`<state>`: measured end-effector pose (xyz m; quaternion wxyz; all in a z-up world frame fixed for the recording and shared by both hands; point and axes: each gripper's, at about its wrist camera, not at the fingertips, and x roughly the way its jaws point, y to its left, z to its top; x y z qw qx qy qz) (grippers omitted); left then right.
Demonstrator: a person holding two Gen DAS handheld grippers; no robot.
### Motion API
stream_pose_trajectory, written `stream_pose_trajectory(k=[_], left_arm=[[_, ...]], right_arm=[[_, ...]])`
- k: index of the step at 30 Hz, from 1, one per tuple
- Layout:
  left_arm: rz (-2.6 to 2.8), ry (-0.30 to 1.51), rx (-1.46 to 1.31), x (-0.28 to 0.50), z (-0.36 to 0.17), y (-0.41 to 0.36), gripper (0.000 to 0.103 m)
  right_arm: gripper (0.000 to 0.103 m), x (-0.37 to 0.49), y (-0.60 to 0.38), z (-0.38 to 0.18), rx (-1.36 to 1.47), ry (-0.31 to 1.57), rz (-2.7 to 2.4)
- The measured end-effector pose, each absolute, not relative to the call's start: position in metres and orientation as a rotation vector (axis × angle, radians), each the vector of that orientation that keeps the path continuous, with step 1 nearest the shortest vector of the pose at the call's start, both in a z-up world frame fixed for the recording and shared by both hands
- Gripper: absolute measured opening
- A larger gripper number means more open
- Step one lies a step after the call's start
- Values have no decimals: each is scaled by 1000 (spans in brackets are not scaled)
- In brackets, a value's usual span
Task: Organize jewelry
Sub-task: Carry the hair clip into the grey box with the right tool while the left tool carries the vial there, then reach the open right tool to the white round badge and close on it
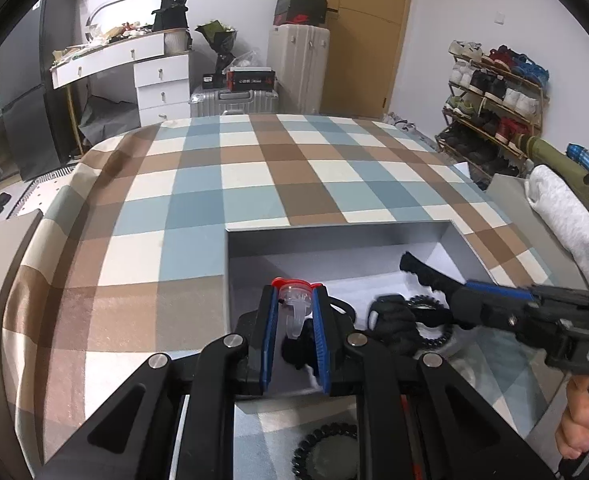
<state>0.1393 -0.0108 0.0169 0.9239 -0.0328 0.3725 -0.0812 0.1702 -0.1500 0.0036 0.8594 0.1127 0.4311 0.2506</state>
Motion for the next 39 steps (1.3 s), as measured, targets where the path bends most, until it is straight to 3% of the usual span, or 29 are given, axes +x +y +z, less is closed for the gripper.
stream_pose_trajectory(k=[10,12,15,18,20,24,27,28,39], left_arm=[[-190,739,-49,131,26,-16,13],[-193,734,-39,126,29,-17,16],[-208,724,-42,120,32,-17,32],[-210,697,-49,108,37,-16,51],[-199,697,-54,102,38,-14,73],[-183,672,-62,87,39,-8,85],[-157,637,-68,77,36,-4,102],[-151,637,-62,76,34,-3,102],[-178,729,-29,80,17,-6,102]], right_arm=[[27,168,-157,11,231,861,524],[27,164,-159,17,219,835,533],[29,154,-163,25,177,797,509],[38,141,-171,31,139,761,477],[54,132,-177,34,118,739,468],[78,119,-187,34,88,731,459],[98,116,-189,28,75,737,465],[103,116,-187,24,61,749,463],[103,117,-163,-11,-59,861,455]])
